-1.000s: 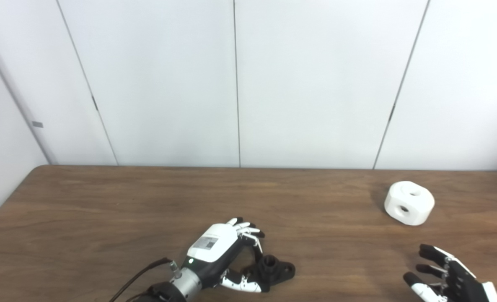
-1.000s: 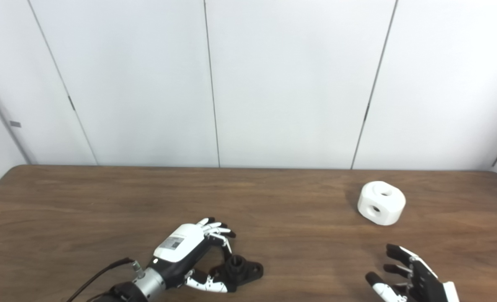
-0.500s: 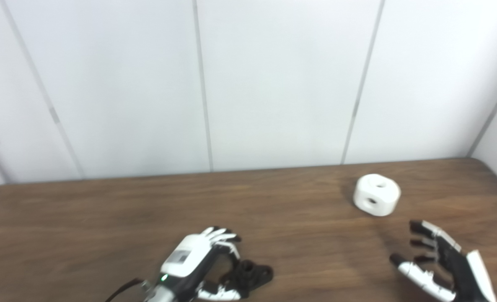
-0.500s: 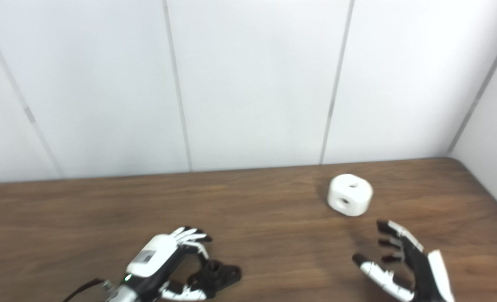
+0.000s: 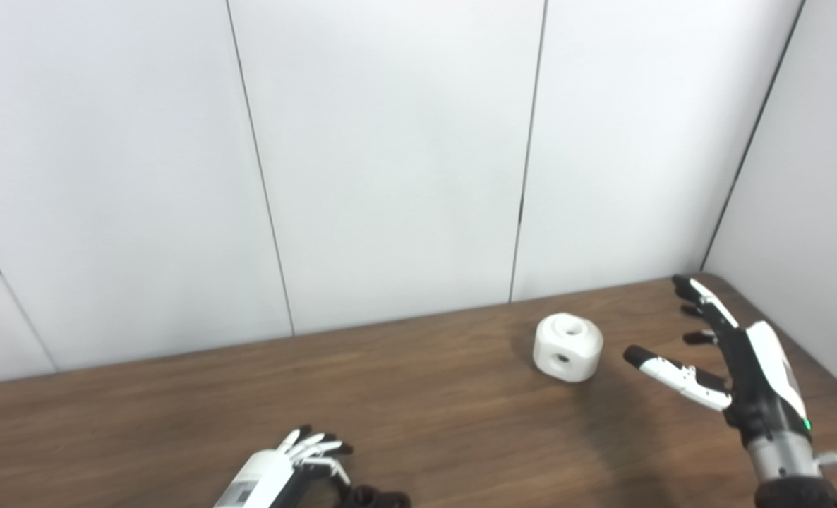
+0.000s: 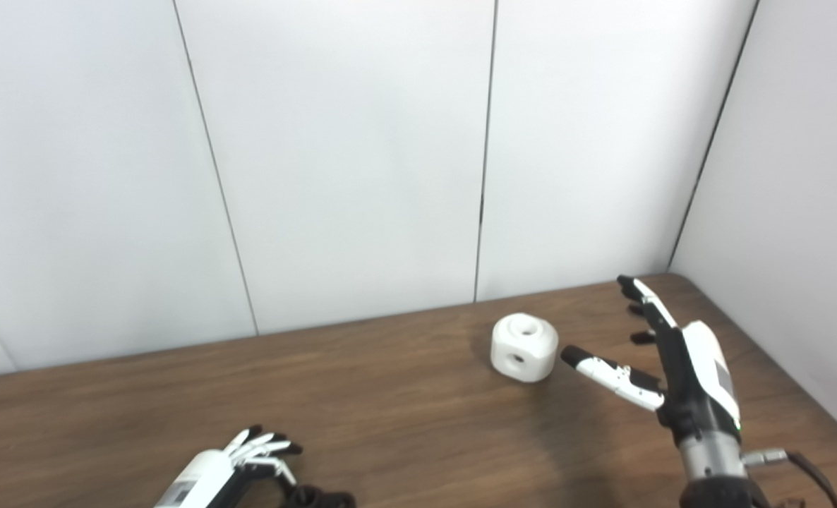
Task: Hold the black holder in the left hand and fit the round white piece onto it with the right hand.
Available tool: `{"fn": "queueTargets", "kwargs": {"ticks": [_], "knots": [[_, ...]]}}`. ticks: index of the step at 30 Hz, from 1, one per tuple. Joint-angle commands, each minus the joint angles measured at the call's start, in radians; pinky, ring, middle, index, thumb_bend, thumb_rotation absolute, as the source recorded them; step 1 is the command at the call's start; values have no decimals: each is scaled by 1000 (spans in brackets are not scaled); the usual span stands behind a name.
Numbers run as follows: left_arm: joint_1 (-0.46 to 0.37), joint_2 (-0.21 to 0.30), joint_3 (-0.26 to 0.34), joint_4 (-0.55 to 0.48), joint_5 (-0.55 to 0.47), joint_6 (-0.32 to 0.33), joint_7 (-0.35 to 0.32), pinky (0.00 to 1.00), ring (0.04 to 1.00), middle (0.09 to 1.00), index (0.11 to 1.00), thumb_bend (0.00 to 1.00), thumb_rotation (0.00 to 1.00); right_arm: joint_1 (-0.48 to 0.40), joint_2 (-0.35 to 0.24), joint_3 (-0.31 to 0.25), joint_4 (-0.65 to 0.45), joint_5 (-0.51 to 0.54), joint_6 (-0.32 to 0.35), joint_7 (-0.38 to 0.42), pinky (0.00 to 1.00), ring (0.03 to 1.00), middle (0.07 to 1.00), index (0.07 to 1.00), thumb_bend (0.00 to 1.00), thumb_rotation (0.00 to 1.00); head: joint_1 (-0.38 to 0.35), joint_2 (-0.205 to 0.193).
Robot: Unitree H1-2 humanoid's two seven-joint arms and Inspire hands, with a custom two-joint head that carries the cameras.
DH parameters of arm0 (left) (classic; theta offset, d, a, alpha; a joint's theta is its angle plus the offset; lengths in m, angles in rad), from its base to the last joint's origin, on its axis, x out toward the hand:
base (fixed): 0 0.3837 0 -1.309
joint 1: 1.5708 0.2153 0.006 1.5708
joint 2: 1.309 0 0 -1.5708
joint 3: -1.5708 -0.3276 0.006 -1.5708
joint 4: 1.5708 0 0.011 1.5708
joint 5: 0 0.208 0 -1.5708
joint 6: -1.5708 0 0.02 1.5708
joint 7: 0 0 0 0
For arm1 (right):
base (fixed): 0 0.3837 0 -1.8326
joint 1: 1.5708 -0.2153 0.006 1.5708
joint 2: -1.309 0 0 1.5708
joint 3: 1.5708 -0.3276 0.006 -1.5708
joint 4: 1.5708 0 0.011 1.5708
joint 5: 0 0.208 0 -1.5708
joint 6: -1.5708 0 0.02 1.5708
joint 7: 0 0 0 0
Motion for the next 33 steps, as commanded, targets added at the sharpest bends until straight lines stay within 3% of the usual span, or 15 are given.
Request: {"fn": "queueTargets", "kwargs": {"ticks": [1,10,16,33], "knots": [[4,43,1,24,18,-5,-40,1000,910,832,480,515,48,-35,-34,-2,-4,-18,17,13,759,893,919,913,895,669,-13,0],[6,64,23,17,4,-25,-60,1000,925,838,481,514,47,-135,-127,63,146,-86,74,61,696,930,966,916,973,629,-53,2],[6,64,34,3,1,-33,-69,1000,924,832,481,514,47,-188,-153,117,246,-85,63,84,693,943,972,904,1000,628,-56,27],[19,63,60,-32,-4,-21,-115,1000,927,842,481,514,45,-311,-140,261,464,-68,25,133,748,998,997,903,993,616,-91,29]]}}
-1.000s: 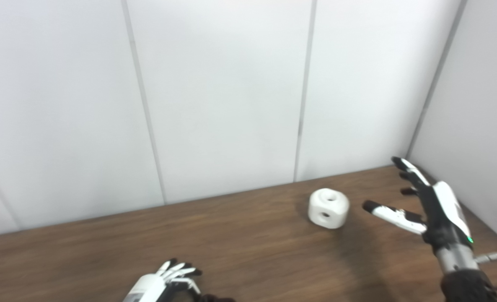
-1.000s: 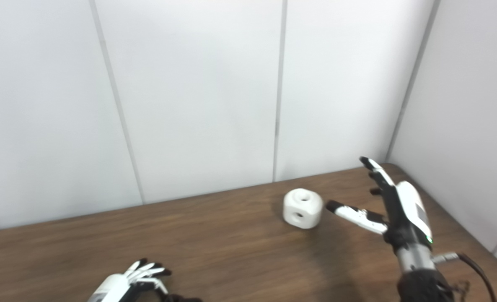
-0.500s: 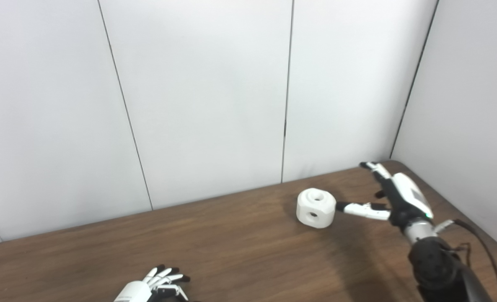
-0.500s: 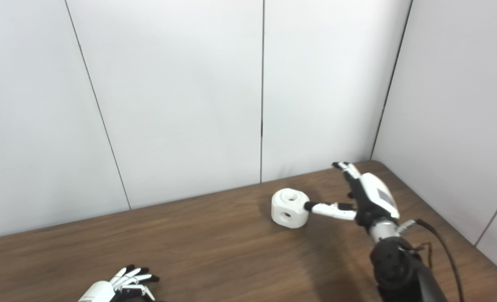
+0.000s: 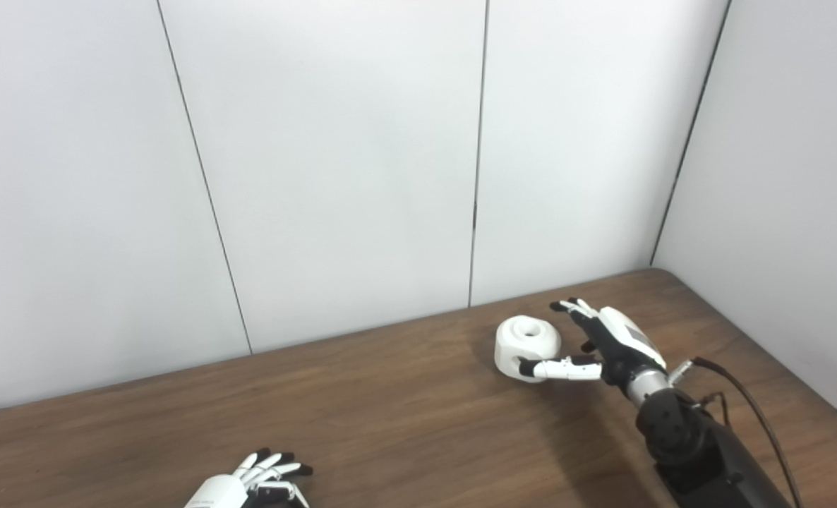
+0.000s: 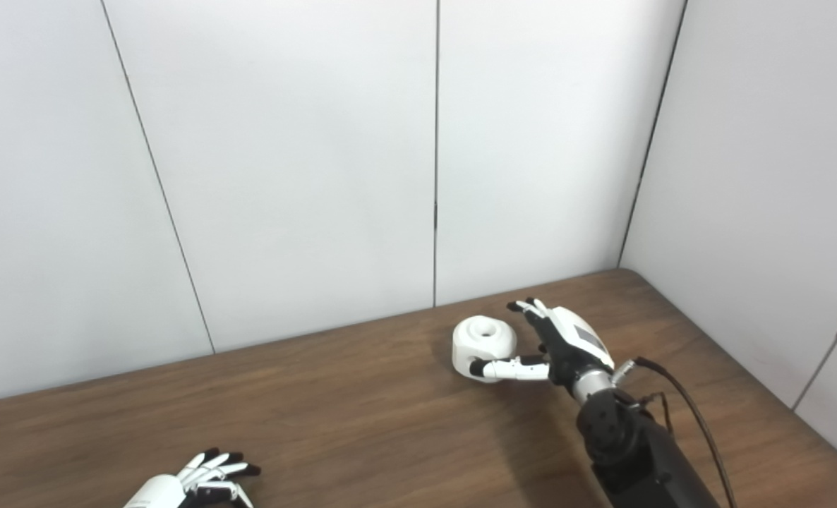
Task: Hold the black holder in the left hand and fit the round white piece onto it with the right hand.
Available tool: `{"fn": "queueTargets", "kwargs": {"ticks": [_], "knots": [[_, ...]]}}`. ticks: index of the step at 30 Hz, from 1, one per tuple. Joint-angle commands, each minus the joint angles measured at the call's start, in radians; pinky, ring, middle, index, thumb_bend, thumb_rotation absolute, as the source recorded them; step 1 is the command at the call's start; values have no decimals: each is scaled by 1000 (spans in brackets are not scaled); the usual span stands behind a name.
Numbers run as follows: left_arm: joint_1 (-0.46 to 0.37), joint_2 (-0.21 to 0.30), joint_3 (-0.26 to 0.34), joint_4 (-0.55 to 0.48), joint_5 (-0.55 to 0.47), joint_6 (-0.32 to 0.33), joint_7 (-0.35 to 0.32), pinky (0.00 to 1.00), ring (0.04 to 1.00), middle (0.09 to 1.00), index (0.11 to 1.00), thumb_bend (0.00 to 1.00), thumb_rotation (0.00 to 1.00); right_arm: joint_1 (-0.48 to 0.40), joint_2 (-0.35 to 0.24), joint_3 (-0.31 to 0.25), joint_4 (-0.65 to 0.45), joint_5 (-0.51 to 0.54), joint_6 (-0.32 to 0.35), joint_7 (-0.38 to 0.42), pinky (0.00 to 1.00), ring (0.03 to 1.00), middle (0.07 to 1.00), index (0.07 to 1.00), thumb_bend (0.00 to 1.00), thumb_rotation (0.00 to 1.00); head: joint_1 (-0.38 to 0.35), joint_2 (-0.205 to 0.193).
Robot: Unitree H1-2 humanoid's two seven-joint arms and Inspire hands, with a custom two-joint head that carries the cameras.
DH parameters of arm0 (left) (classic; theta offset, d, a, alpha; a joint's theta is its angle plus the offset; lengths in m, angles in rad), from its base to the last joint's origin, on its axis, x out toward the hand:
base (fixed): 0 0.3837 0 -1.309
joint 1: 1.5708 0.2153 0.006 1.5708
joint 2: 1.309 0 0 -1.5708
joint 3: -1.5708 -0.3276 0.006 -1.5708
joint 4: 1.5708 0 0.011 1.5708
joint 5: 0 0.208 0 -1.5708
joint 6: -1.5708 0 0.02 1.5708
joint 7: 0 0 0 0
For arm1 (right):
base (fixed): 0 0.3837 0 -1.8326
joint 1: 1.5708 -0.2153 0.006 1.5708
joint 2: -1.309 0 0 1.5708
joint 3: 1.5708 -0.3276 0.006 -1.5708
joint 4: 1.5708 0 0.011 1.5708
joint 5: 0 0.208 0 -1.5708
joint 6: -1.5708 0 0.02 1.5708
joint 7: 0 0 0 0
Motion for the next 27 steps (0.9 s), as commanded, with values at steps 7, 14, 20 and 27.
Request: {"fn": "queueTargets", "kwargs": {"ticks": [7,14,20,27], "knots": [[13,42,11,-1,14,-3,-28,1000,928,838,481,514,46,-88,-2,30,91,-3,-80,-51,772,1000,1000,895,962,559,-26,-6],[24,48,19,-16,1,-3,-38,1000,934,840,481,513,45,-127,-1,52,158,-18,-59,-63,805,1000,1000,892,962,562,-37,-5],[28,49,23,-22,-7,-2,-49,1000,938,844,481,513,45,-138,-7,51,187,-17,-63,-78,817,1000,1000,896,970,572,-39,-5],[29,50,22,-27,2,-3,-53,1000,938,847,481,513,46,-135,-15,46,179,-18,-47,-87,816,1000,1000,894,934,546,-43,-6]]}}
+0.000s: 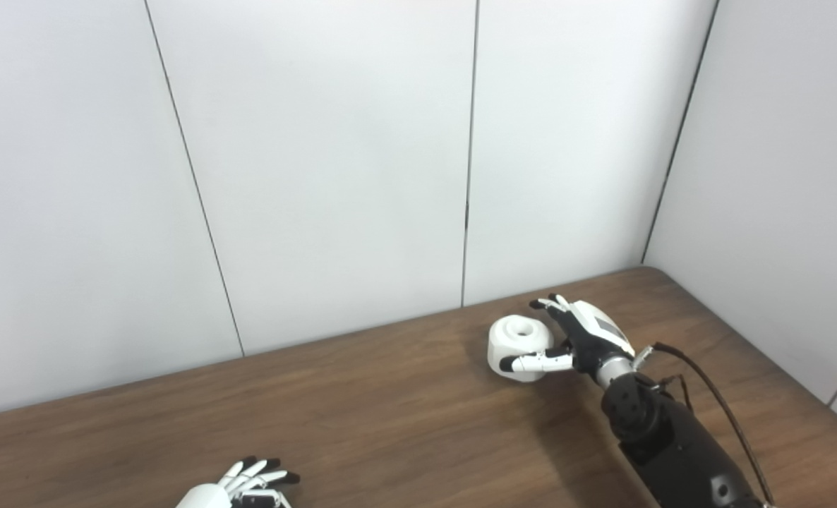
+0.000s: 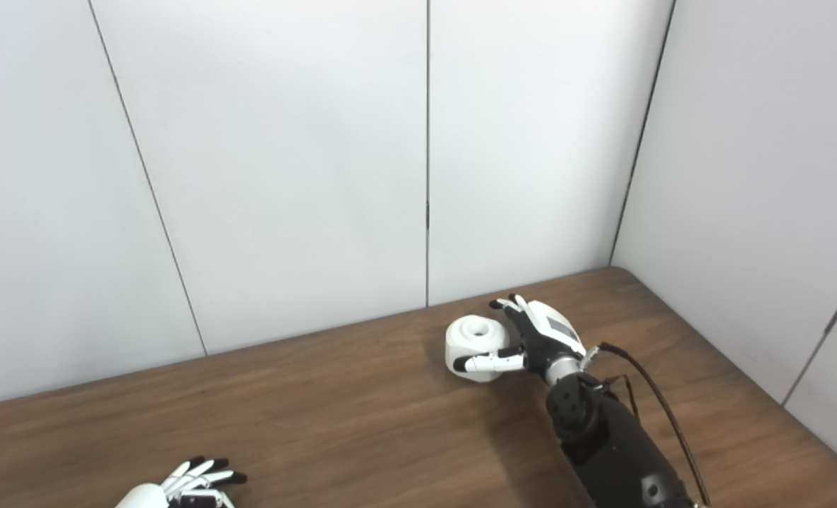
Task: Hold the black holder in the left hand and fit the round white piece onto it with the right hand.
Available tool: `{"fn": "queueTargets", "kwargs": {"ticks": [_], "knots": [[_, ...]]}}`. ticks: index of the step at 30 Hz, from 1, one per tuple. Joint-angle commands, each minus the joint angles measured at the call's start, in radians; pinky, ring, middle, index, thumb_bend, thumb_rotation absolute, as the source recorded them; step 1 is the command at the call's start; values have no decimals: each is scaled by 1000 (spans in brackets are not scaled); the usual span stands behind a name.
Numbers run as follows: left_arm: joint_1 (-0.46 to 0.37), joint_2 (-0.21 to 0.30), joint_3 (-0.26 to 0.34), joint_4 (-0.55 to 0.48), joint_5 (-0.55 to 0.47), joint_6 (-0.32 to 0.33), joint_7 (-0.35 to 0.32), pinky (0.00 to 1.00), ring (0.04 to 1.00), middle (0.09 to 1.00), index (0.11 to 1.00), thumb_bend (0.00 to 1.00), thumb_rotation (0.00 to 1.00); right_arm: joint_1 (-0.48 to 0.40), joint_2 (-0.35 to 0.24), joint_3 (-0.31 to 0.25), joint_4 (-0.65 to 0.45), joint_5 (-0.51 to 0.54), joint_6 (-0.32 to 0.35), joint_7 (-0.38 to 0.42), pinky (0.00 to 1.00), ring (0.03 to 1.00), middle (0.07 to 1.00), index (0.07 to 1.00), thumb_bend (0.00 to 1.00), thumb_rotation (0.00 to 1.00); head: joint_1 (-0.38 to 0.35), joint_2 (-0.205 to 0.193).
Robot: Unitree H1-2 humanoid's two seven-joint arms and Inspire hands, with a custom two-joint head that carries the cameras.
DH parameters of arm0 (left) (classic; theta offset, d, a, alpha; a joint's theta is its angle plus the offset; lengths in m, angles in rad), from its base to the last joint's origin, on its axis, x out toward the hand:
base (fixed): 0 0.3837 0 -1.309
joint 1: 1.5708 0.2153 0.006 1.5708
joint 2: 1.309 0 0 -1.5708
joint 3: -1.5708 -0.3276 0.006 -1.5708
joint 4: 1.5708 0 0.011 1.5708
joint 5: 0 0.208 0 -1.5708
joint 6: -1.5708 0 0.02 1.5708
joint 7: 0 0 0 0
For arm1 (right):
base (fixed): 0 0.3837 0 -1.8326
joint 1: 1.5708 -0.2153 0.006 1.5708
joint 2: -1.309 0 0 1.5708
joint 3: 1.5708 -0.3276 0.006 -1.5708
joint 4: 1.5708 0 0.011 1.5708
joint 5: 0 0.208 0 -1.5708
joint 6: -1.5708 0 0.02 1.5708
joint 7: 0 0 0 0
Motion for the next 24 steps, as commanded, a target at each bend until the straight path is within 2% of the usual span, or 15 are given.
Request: {"fn": "queueTargets", "kwargs": {"ticks": [1,4,10,17,24], "knots": [[13,35,2,-9,18,3,-27,1000,938,847,481,513,46,-31,-26,-8,-17,-6,-3,-14,815,1000,1000,893,932,546,0,-2],[13,34,2,-7,12,2,-28,1000,937,848,480,513,46,-28,-30,-10,-23,-7,2,-13,839,1000,1000,894,929,535,0,-2],[15,35,4,-6,9,-1,-28,1000,938,850,480,513,46,-27,-37,-3,-30,-10,16,3,975,1000,1000,909,952,532,-1,-1],[18,35,5,-5,5,-3,-29,1000,941,853,480,513,46,-24,-38,2,-33,-16,16,-2,968,1000,1000,900,978,514,0,-1],[17,36,7,-5,-5,-6,-36,1000,944,857,480,513,46,-21,-43,13,-40,-19,29,12,947,1000,1000,884,960,511,0,-1]]}}
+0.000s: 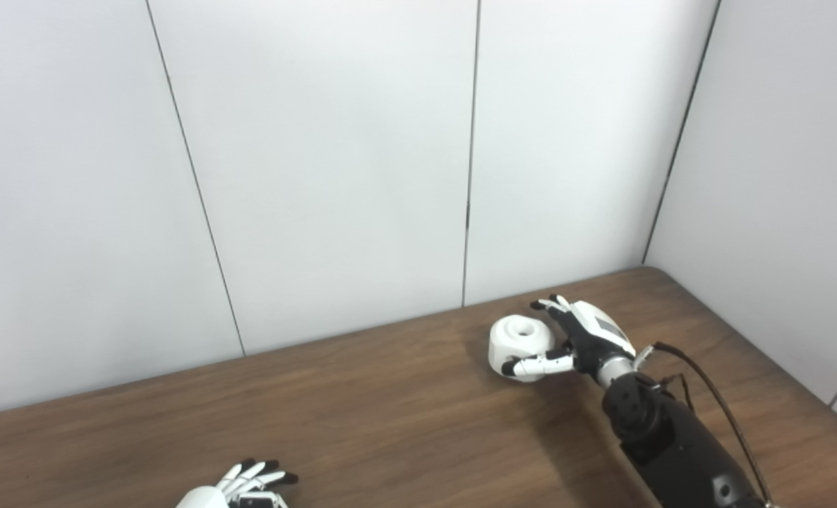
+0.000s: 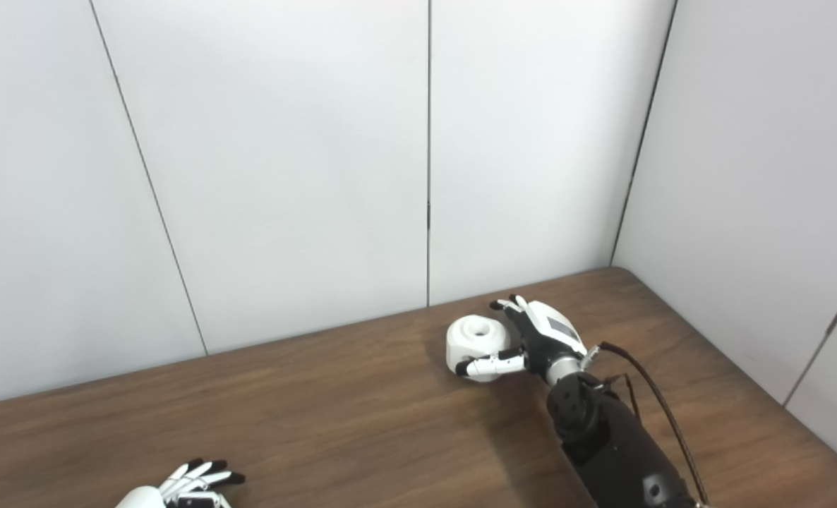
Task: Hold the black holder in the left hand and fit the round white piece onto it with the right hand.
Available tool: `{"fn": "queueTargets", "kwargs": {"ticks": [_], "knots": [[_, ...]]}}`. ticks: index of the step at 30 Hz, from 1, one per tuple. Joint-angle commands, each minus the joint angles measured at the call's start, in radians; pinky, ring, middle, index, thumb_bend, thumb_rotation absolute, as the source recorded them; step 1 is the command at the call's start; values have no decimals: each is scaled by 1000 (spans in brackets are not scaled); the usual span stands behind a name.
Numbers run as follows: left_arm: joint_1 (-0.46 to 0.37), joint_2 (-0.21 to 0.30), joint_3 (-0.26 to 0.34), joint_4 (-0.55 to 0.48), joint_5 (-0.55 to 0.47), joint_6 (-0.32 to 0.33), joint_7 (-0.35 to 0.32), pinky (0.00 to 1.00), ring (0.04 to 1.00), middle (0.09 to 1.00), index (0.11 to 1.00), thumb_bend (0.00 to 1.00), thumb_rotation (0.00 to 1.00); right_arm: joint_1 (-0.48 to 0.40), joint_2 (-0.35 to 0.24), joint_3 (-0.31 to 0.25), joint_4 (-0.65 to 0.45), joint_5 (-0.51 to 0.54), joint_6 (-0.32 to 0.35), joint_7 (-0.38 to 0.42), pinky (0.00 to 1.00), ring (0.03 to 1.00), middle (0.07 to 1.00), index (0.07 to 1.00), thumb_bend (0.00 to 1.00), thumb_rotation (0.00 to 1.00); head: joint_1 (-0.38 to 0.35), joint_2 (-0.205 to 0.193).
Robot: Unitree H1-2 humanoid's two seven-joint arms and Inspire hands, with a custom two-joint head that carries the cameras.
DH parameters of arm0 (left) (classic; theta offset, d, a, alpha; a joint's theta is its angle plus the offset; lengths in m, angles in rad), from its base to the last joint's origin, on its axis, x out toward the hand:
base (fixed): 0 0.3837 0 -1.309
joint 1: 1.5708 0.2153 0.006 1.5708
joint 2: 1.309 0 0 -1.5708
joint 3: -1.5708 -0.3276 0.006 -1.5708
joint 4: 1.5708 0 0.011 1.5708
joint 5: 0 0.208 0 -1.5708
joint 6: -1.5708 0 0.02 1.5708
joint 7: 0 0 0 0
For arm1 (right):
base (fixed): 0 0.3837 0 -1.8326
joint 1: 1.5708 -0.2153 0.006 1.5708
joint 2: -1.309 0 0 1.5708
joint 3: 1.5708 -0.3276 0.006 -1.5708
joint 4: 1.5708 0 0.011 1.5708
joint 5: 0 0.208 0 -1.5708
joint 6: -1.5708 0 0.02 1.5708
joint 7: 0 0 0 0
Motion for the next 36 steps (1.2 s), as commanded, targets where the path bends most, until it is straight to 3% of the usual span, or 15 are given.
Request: {"fn": "queueTargets", "kwargs": {"ticks": [1,6,11,14,15,18,36], "knots": [[11,32,0,-4,17,3,-26,1000,944,857,480,513,46,-23,-32,-3,-23,-14,6,0,948,1000,1000,884,960,512,0,0],[14,29,1,-15,21,12,-30,1000,942,853,480,513,46,-21,-25,-6,-18,-16,4,-19,962,1000,1000,832,944,487,1,2],[15,29,2,-13,22,11,-28,1000,942,857,480,513,46,-19,-4,-16,-1,-27,-17,-87,910,1000,1000,703,840,355,2,3],[15,29,3,-13,20,8,-26,1000,941,855,480,513,46,-18,7,-16,19,-38,-37,-145,854,1000,999,615,754,271,5,4],[15,29,4,-11,19,4,-24,1000,938,852,480,513,46,-18,10,-16,23,-40,-43,-160,831,1000,991,542,613,199,5,4],[15,30,6,-7,16,0,-22,1000,939,853,480,513,46,-18,17,-14,38,-44,-57,-200,814,1000,976,493,524,151,3,3],[19,30,9,-15,11,7,-35,1000,946,856,480,513,46,-1,20,-13,12,-42,-64,-234,790,1000,944,483,506,136,4,12]]}}
